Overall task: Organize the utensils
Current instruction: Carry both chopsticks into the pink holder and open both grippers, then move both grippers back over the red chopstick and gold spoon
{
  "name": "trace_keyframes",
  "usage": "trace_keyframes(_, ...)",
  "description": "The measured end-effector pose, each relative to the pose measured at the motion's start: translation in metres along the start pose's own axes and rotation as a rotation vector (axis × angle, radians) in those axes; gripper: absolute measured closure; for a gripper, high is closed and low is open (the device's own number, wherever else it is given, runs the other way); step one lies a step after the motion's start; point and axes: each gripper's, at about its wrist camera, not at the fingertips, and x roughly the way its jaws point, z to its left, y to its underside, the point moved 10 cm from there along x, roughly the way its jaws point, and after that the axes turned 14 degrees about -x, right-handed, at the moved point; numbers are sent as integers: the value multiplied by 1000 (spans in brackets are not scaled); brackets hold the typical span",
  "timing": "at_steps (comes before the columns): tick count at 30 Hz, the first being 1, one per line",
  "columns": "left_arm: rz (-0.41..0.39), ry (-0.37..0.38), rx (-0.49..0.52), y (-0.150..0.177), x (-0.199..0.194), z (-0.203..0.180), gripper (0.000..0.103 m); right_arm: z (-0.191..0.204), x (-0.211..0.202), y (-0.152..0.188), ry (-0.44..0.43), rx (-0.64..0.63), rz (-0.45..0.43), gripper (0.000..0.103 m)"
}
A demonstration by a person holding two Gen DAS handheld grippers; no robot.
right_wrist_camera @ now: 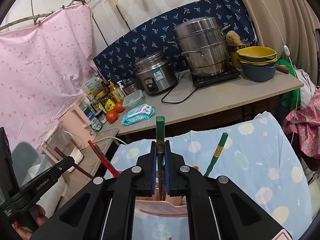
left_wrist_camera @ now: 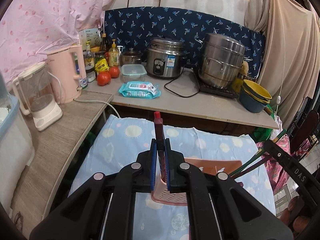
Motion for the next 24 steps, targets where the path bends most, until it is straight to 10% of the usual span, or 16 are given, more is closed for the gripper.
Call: trace_keyframes(24, -76, -120, 14, 16, -52, 21, 59, 29, -74, 25, 40, -144, -44, 76)
